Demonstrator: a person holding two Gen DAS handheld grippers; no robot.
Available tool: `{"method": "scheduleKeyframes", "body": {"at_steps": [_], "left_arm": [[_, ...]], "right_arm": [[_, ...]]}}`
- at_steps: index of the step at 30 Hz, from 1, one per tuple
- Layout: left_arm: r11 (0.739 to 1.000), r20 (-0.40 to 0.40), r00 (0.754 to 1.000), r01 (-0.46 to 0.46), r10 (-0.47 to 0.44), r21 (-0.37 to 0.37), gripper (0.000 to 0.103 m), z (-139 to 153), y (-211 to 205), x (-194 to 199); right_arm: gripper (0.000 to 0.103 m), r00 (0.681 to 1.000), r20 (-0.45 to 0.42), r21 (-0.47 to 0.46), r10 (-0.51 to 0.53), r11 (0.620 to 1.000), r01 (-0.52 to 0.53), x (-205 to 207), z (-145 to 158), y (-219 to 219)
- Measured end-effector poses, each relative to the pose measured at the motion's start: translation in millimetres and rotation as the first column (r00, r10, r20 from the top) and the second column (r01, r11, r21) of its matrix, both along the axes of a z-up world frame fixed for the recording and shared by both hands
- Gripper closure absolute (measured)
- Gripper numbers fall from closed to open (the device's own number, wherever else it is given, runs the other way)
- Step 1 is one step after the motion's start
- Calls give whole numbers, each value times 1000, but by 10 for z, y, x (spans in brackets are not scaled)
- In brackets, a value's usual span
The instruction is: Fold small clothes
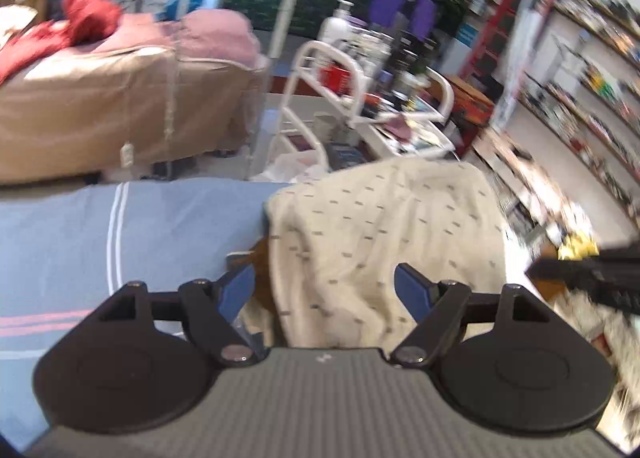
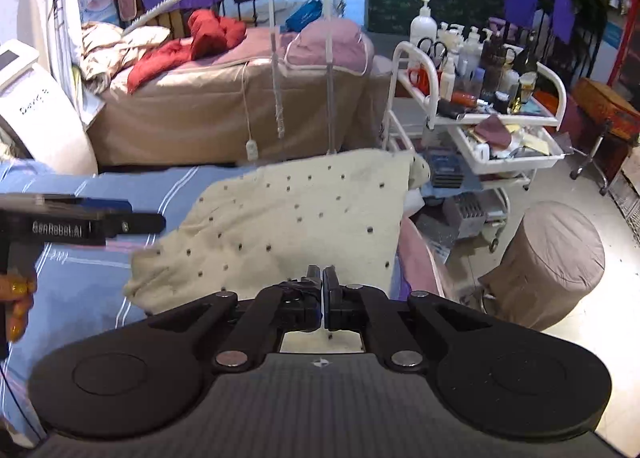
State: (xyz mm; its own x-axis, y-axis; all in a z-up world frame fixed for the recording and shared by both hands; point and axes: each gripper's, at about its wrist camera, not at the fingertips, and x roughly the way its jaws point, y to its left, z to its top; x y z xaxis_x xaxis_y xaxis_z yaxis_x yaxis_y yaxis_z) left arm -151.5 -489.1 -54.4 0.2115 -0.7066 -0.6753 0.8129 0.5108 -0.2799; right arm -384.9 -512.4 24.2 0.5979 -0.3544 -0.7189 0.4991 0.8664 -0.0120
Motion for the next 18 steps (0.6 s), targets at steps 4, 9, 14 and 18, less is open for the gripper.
{"method": "scheduleKeyframes", "body": {"at_steps": [4,9,14,18], "left_arm": [[998,21,999,44,-45,42,25,279,-97,-158],[995,150,986,66,-77,78,0,791,-3,-356],[988,179,980,57,-83,144,0,1098,161,-446],[975,154,986,22,-58,222,0,1078,194,-420]], "right_arm": [[86,999,-30,-13,-21,1000,20,97,109,85],[13,999,-19,45,-43,998,44,66,420,175],[0,997,-63,9,-32,999,33,56,606,357],[0,991,-132,-33,-19,999,14,104,542,453]]}}
